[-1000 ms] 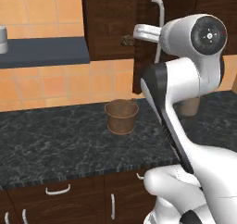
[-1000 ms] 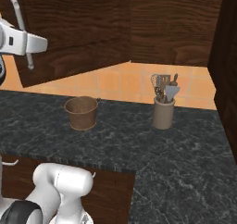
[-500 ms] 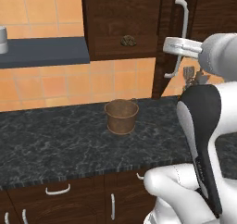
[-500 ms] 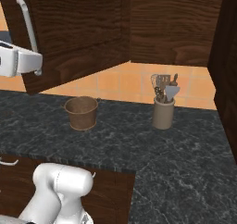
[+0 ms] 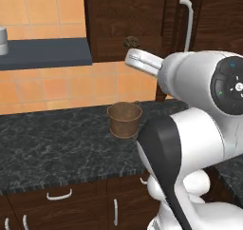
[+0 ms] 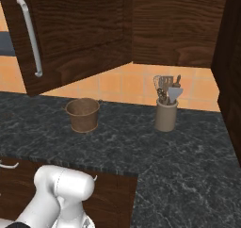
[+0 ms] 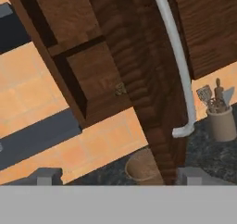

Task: Open the cabinet, pick up the bread from the cabinet and place it in the basket. Then move the basket to the dining counter.

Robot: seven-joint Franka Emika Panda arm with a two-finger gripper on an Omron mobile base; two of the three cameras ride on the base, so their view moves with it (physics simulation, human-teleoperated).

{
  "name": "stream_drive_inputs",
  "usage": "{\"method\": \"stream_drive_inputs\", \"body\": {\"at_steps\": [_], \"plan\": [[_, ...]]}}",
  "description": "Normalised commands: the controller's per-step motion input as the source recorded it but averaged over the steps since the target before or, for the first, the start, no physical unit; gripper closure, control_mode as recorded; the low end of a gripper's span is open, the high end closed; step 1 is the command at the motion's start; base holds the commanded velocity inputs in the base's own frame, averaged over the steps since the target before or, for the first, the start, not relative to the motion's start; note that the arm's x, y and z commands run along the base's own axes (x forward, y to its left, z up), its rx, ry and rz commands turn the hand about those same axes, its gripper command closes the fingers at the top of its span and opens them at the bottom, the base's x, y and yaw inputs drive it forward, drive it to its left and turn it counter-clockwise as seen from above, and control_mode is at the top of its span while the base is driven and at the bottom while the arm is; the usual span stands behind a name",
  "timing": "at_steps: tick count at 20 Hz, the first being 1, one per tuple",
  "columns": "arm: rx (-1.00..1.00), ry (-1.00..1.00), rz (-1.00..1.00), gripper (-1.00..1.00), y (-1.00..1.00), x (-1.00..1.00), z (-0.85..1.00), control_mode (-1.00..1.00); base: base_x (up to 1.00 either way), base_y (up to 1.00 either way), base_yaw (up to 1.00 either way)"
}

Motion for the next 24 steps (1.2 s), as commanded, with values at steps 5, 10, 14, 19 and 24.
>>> {"method": "stream_drive_inputs", "body": {"at_steps": [5,10,14,19,24], "plan": [[0.21,-0.05,-0.32,-1.0,0.69,1.0,-0.12,-1.0,0.0,0.0,0.0],[0.24,-0.17,-0.5,-1.0,0.49,1.0,-0.44,-1.0,0.0,0.0,0.0],[0.11,-0.22,-0.53,-1.0,0.05,1.0,-0.43,-1.0,0.0,0.0,0.0],[0.05,-0.27,-0.48,-1.0,-0.27,0.7,-0.07,-1.0,0.0,0.0,0.0],[0.02,-0.37,-0.5,-1.0,-0.11,0.45,-0.17,-1.0,0.0,0.0,0.0]]}}
